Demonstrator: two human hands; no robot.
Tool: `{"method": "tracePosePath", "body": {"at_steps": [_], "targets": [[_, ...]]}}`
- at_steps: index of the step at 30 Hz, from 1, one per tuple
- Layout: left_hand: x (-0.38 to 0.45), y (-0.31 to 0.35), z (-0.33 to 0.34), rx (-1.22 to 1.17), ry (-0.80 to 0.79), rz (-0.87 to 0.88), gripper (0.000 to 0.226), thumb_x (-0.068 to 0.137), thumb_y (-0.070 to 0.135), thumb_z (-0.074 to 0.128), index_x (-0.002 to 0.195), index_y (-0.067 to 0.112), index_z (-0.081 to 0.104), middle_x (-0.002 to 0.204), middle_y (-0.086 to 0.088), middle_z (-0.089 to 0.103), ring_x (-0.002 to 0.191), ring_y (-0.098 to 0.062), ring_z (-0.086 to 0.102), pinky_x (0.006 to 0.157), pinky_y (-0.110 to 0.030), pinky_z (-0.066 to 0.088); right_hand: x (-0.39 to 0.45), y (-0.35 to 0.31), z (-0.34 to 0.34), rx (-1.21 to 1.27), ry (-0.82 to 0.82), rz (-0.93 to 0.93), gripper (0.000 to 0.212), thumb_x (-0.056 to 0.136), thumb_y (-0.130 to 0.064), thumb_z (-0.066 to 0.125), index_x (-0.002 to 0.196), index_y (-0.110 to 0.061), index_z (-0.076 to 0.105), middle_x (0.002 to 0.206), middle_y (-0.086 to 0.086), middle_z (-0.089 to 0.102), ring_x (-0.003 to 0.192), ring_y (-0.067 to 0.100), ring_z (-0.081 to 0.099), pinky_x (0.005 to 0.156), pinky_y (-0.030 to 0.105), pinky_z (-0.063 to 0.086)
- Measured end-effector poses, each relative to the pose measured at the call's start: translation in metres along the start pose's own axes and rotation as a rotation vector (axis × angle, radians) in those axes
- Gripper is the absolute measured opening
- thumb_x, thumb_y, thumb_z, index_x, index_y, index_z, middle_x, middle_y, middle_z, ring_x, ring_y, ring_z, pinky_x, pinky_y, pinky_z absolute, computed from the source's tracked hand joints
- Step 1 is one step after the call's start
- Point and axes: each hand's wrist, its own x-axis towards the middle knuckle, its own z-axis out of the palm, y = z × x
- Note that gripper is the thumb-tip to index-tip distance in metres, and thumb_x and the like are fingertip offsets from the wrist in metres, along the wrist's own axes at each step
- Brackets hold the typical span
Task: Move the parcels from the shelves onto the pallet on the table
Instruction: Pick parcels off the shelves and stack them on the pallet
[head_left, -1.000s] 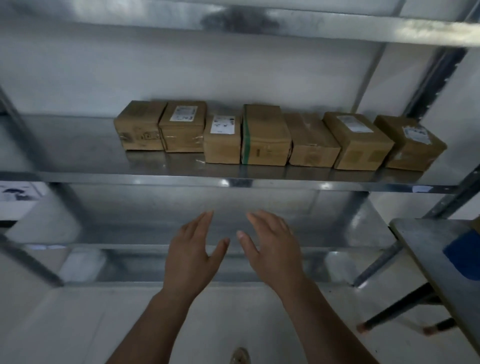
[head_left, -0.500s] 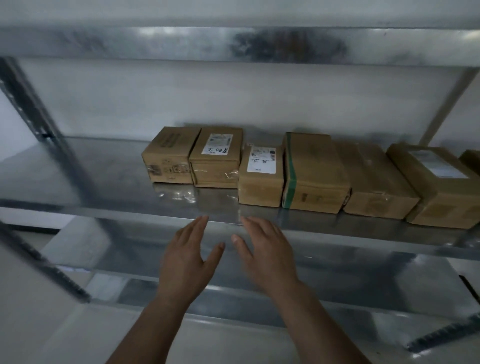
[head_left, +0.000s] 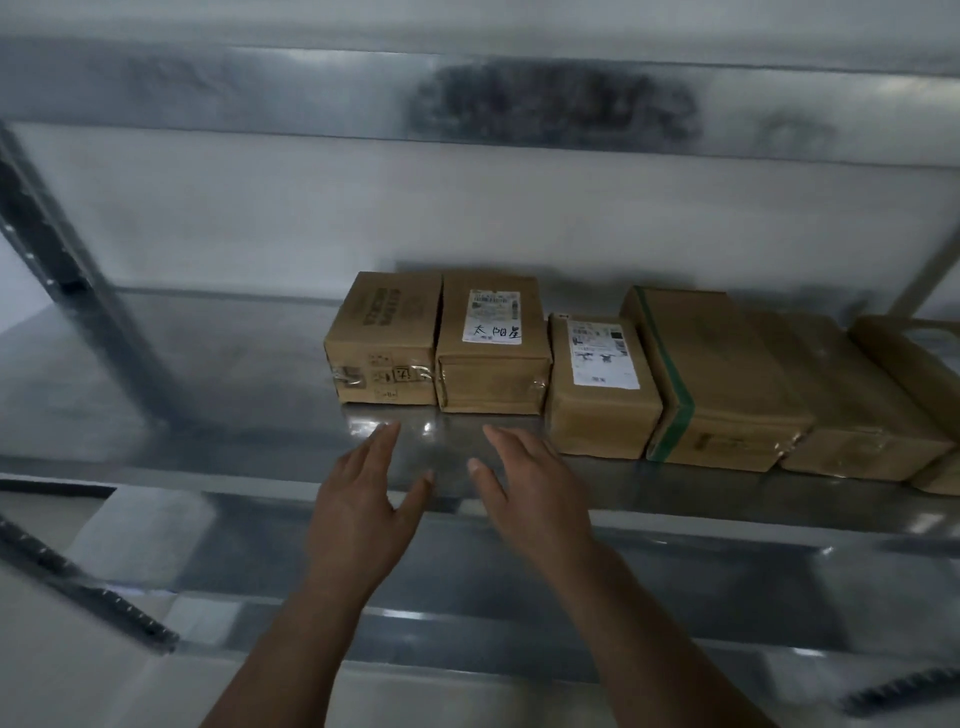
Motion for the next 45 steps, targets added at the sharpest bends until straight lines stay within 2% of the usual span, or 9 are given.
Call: {"method": "tracePosePath", "body": {"at_steps": [5,8,16,23,27,35,39,42,45], "targets": [[0.055,-0.041,-0.023,-0.041,-0.013,0.021,0.067,0.084,0.051,0.048,0.141,0.016,0.040,0.139,-0.008,0.049,0.126,-0.026,0.044,0.097,-0.037,0.039,0.054,-0.042,0.010,-0.046,0.039,0.012,0.044,0.099,-0.036,0.041,0.139,-0.017,0.042,0.137,0.000,0.047,0.124,0.014,0.041,0.090,0.019,0.025],[0.092,-0.065,-0.034,-0.053,-0.051,0.023,0.060,0.089,0.041,0.057,0.142,0.018,0.037,0.142,-0.006,0.044,0.129,-0.025,0.038,0.100,-0.036,0.037,0.093,-0.056,0.028,-0.064,0.093,0.057,0.043,0.097,-0.033,0.044,0.135,-0.013,0.046,0.128,0.003,0.053,0.118,0.016,0.045,0.099,0.029,0.037],[0.169,-0.104,-0.043,-0.104,-0.238,-0.061,0.068,0.092,0.045,0.049,0.148,0.016,0.024,0.152,-0.006,0.030,0.137,-0.024,0.029,0.109,-0.036,0.027,0.151,-0.077,0.063,-0.167,0.157,0.225,0.022,0.094,-0.028,0.044,0.107,-0.011,0.050,0.103,0.005,0.053,0.096,0.018,0.047,0.090,0.035,0.041],[0.182,-0.123,-0.051,-0.281,-0.209,-0.153,0.038,0.095,0.042,0.044,0.125,0.019,0.054,0.119,-0.005,0.062,0.101,-0.021,0.057,0.079,-0.027,0.036,0.156,-0.104,0.078,-0.140,0.160,0.257,0.019,0.095,-0.027,0.042,0.099,-0.012,0.052,0.098,0.007,0.056,0.095,0.021,0.052,0.085,0.035,0.044],[0.178,-0.145,-0.061,-0.238,-0.158,-0.242,0.053,0.096,0.044,0.042,0.140,0.015,0.042,0.120,-0.009,0.060,0.109,-0.024,0.056,0.090,-0.037,0.040,0.155,-0.117,0.084,-0.068,0.186,0.273,0.029,0.096,-0.031,0.044,0.112,-0.010,0.056,0.104,0.007,0.058,0.097,0.020,0.055,0.081,0.028,0.040],[0.171,-0.160,-0.061,-0.338,-0.285,-0.254,0.059,0.094,0.039,0.049,0.145,0.012,0.032,0.119,-0.010,0.059,0.105,-0.021,0.054,0.083,-0.029,0.035,0.163,-0.116,0.096,0.243,0.120,0.456,0.042,0.089,-0.029,0.053,0.130,-0.019,0.048,0.119,0.007,0.057,0.101,0.019,0.058,0.086,0.039,0.053],[0.161,-0.164,-0.064,-0.450,-0.372,-0.301,0.065,0.095,0.041,0.048,0.149,0.021,0.020,0.140,-0.005,0.046,0.122,-0.021,0.048,0.092,-0.032,0.035,0.154,-0.117,0.089,0.479,0.003,0.450,0.054,0.095,-0.014,0.047,0.145,-0.014,0.028,0.134,0.006,0.045,0.115,0.015,0.048,0.079,0.019,0.043],[0.149,-0.165,-0.070,-0.558,-0.426,-0.327,0.067,0.095,0.038,0.049,0.150,0.029,0.013,0.143,-0.002,0.044,0.122,-0.022,0.050,0.104,-0.040,0.037,0.143,-0.115,0.083,0.647,-0.060,0.385,0.044,0.096,-0.009,0.044,0.138,-0.019,0.035,0.113,-0.009,0.050,0.095,0.003,0.052,0.059,0.007,0.039],[0.137,-0.160,-0.078,-0.623,-0.439,-0.307,0.066,0.096,0.025,0.049,0.149,0.033,0.011,0.141,0.001,0.047,0.122,-0.021,0.050,0.107,-0.045,0.036,0.132,-0.112,0.086,0.689,-0.052,0.289,0.030,0.092,-0.001,0.045,0.118,-0.016,0.048,0.105,-0.005,0.061,0.095,0.009,0.061,0.066,0.009,0.048]]}}
